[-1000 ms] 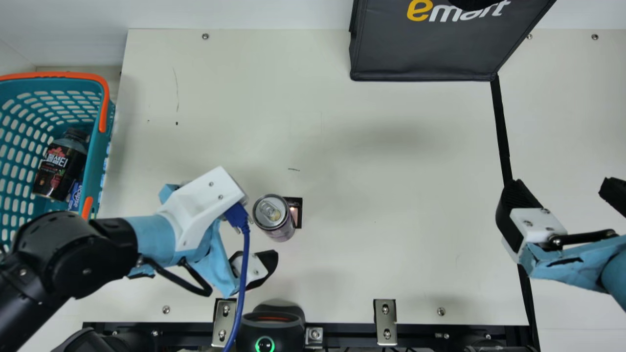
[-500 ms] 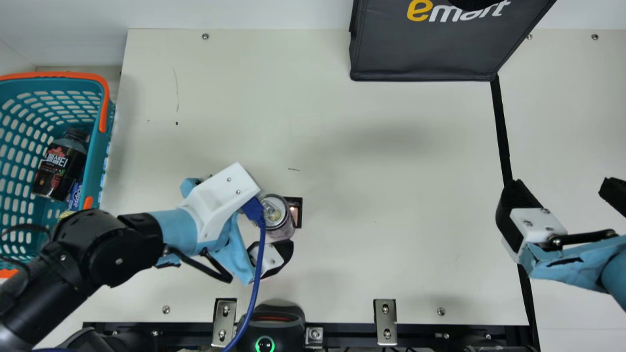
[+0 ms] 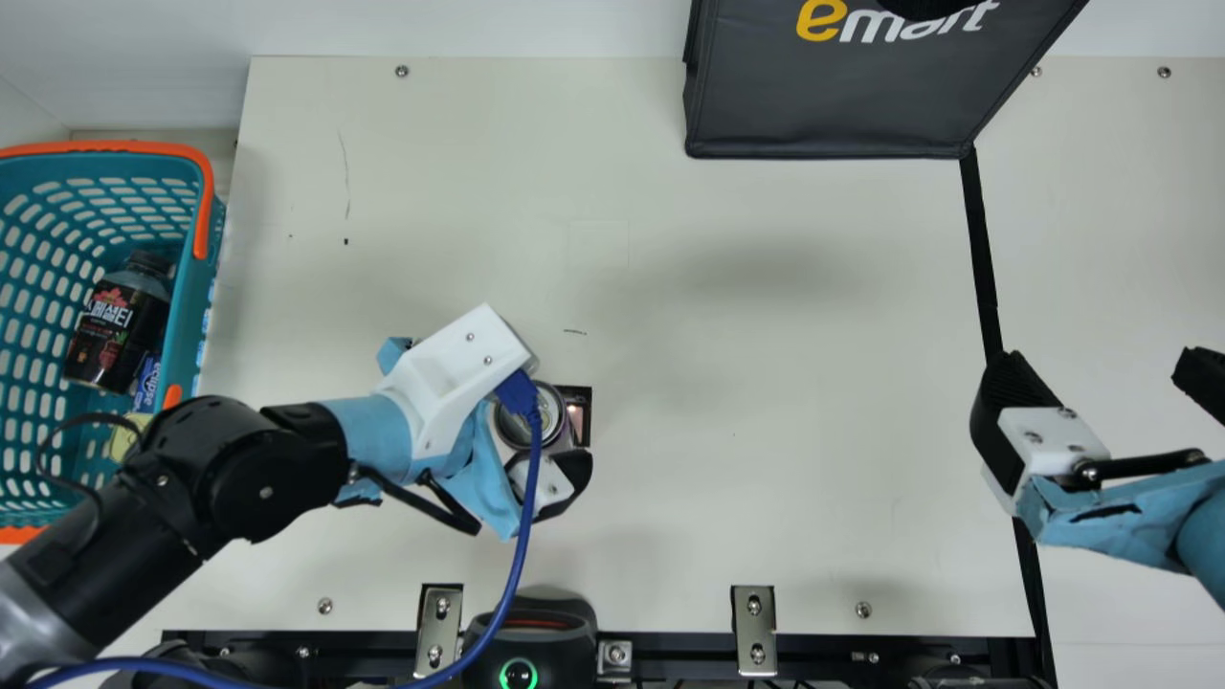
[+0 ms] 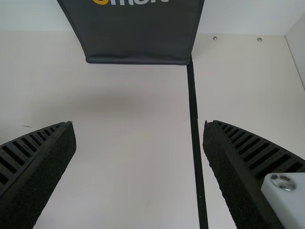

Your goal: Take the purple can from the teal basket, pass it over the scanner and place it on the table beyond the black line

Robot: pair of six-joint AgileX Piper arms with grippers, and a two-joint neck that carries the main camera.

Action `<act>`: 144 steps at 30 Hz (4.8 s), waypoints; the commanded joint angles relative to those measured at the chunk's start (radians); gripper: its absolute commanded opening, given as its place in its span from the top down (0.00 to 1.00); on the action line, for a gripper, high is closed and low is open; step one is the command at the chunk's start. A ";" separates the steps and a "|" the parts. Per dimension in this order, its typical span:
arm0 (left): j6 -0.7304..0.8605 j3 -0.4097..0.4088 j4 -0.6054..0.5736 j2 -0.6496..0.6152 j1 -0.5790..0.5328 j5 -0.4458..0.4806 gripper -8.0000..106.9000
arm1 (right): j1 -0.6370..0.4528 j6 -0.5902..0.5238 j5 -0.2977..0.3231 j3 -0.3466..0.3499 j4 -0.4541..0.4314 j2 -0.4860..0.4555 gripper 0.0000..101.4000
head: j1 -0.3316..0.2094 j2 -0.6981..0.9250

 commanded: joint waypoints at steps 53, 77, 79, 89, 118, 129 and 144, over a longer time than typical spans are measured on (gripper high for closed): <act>-0.476 -0.405 0.309 0.363 -0.195 -0.089 1.00 | 0.000 0.000 0.000 0.000 0.000 0.000 0.06 | -0.029 0.002; -0.489 -0.442 0.294 0.419 -0.203 -0.067 0.30 | 0.000 0.000 0.000 0.000 0.000 0.000 0.06 | -0.029 0.002; -0.488 -0.441 0.290 0.417 -0.202 -0.064 0.24 | 0.000 0.000 0.000 0.000 0.000 0.000 0.06 | -0.029 0.002; -0.400 -0.361 0.273 0.338 -0.198 -0.006 0.15 | 0.000 0.000 0.000 0.000 0.000 0.000 0.06 | -0.029 0.002; -0.701 -0.062 0.565 -0.254 0.135 0.231 0.15 | 0.000 0.000 0.000 0.000 0.000 0.000 0.06 | -0.029 0.002; -0.759 -0.155 0.597 -0.357 0.241 0.326 0.15 | 0.000 0.000 0.000 0.000 0.000 0.000 0.06 | -0.029 0.002; -0.763 -0.166 0.598 -0.359 0.251 0.333 0.15 | 0.044 -0.025 -0.002 0.010 0.006 0.015 0.06 | -0.029 0.002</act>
